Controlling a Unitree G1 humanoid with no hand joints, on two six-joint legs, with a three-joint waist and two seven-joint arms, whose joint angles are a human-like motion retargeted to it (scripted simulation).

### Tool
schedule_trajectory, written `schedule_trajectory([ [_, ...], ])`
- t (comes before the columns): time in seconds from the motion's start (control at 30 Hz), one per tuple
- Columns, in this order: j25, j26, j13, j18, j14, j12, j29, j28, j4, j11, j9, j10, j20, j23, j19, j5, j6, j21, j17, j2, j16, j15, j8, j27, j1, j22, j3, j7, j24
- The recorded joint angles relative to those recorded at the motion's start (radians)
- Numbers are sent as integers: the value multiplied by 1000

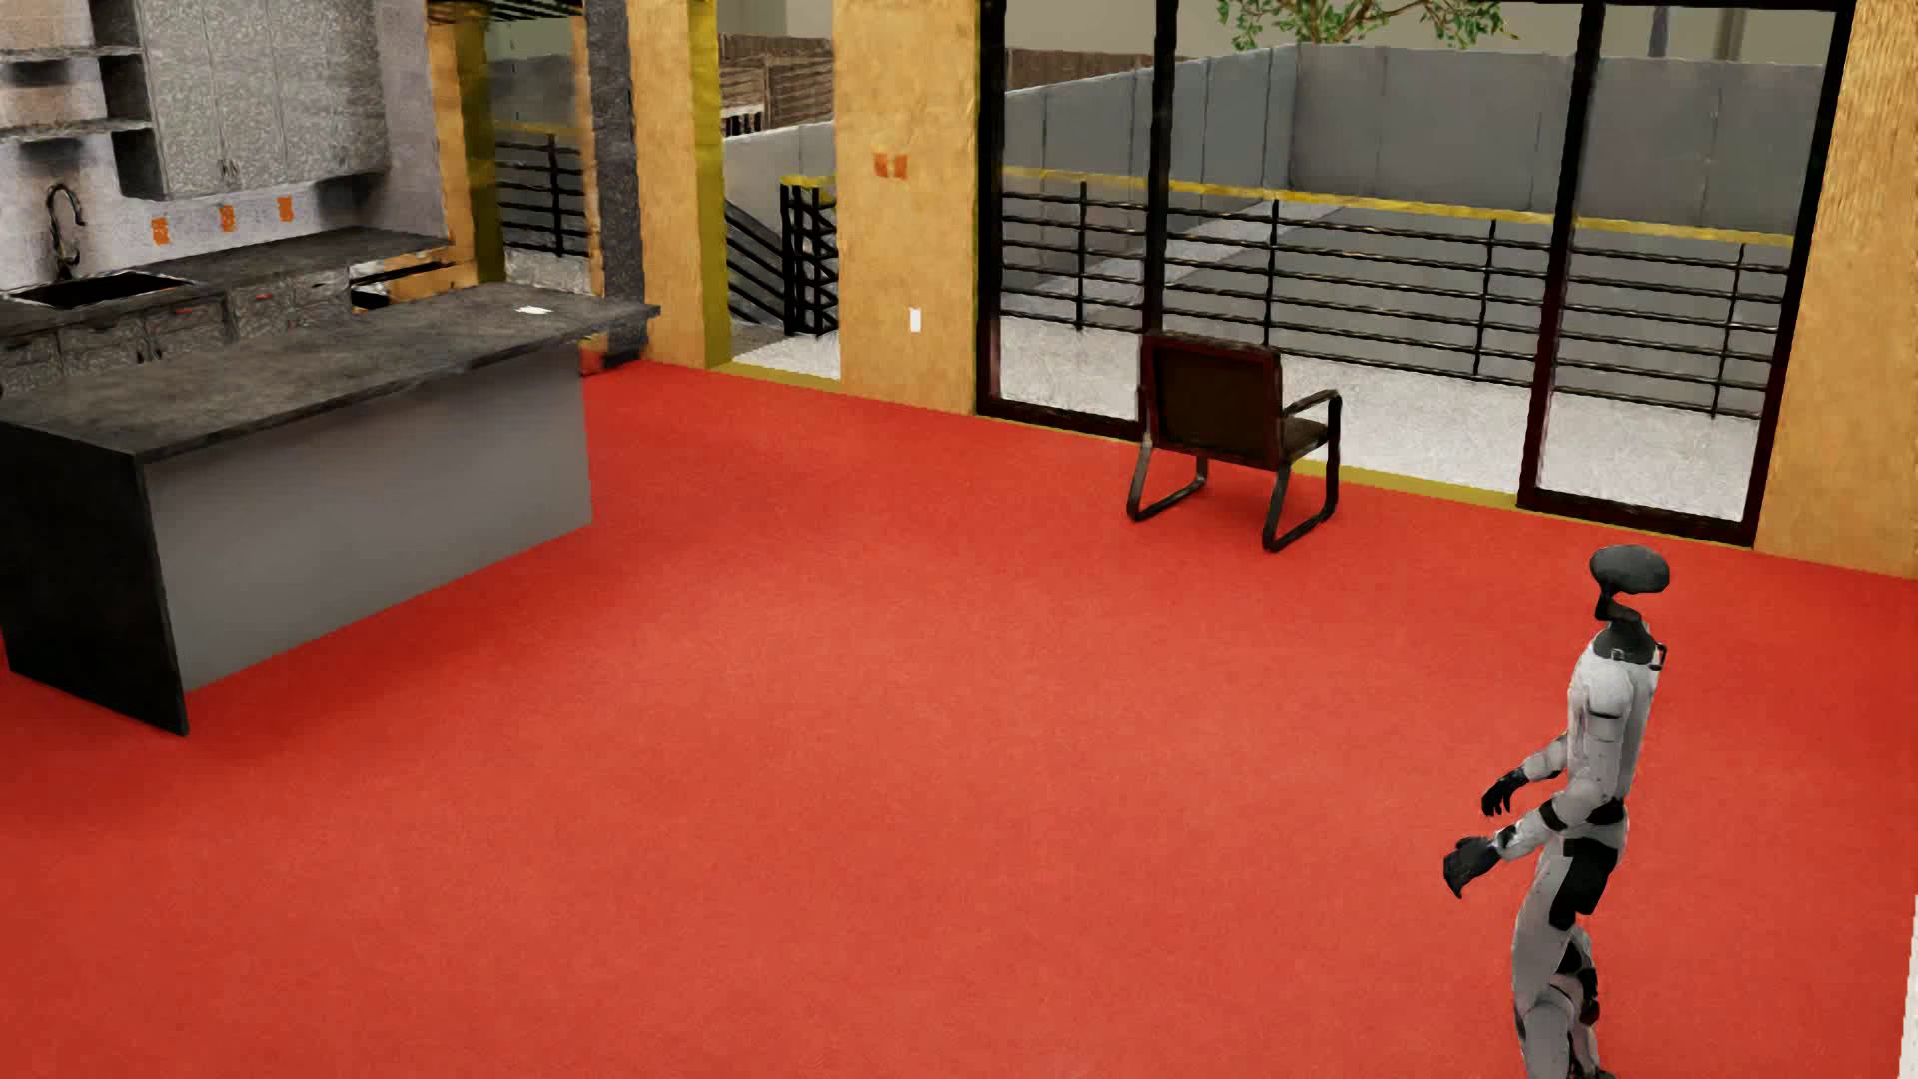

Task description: Walk towards the counter

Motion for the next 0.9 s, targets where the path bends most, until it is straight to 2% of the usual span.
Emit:
schedule_trajectory([
  [0.03,13,4,-5,6,-7,5,-10,22,-13,56,4,8,-12,-13,0,-19,-2,4,-5,-24,-2,1,6,-4,2,-3,0,2,-11],
  [0.07,25,20,-5,11,-17,-1,-15,34,-27,127,10,20,-13,-34,-2,-40,-5,3,-18,-57,-19,5,16,-12,1,11,0,5,-52],
  [0.13,39,61,4,22,-40,-2,-29,51,-57,321,27,52,-1,-75,-14,-88,-15,-2,-32,-153,-58,63,53,-23,0,37,-2,13,-185],
  [0.17,46,83,12,26,-51,-4,-36,61,-73,426,36,65,-16,-97,-19,-114,-21,-4,-38,-211,-69,106,71,-24,1,42,-6,18,-229],
  [0.2,53,99,25,30,-58,-3,-47,58,-88,518,44,70,-42,-116,-29,-148,-29,-7,-39,-262,-75,145,68,-25,7,42,-10,22,-262],
  [0.23,62,109,40,33,-63,-2,-64,42,-101,580,51,69,-70,-129,-66,-178,-36,-14,-36,-305,-79,156,55,-25,14,38,-16,22,-294],
  [0.27,69,99,63,36,-70,0,-86,23,-112,611,57,72,-99,-138,-60,-187,-42,-19,-33,-343,-73,150,49,-22,19,38,-23,18,-313],
  [0.3,73,81,86,38,-76,-2,-110,26,-118,606,63,75,-139,-137,-40,-172,-46,-22,-27,-373,-63,144,50,-19,24,38,-29,12,-308],
  [0.37,82,29,103,40,-89,3,-163,84,-123,494,71,73,-202,-95,-14,-131,-47,-23,3,-412,-50,143,41,-18,35,5,-36,4,-274],
  [0.43,109,-33,159,41,-94,-16,-184,134,-123,294,80,51,-258,-107,18,-92,-41,-34,7,-424,-34,166,23,-56,53,-26,-39,-7,-272],
  [0.5,157,-55,205,40,-98,-50,-197,138,-120,70,85,22,-321,-118,52,-48,-33,-48,26,-424,-8,188,27,-75,73,-74,-39,-22,-254],
  [0.57,233,-34,225,37,-110,-89,-182,123,-115,-92,87,2,-360,-112,67,-11,-24,-69,45,-430,10,209,50,-65,92,-118,-36,-32,-229],
  [0.63,259,8,215,32,-132,-119,-135,127,-110,-153,90,-5,-372,-103,82,5,-16,-64,35,-447,13,198,49,-36,116,-152,-34,-31,-207],
  [0.73,213,54,191,13,-161,-145,-105,140,-98,-76,96,4,-382,-114,32,28,-6,-39,-1,-459,15,161,77,-27,166,-157,-41,-30,-198],
  [0.8,197,81,188,-14,-140,-163,-125,122,-72,-33,98,39,-413,-123,-49,57,5,-52,3,-446,36,246,84,-21,191,-109,-47,-39,-163],
  [0.83,188,99,184,-30,-109,-162,-133,99,-55,-7,99,83,-423,-113,-78,73,13,-58,9,-430,48,264,77,-11,201,-71,-50,-40,-144],
  [0.9,158,143,160,-93,30,-128,-110,7,-8,43,103,202,-400,-66,-104,117,35,-56,21,-392,67,203,65,23,195,13,-56,-45,-146],
])
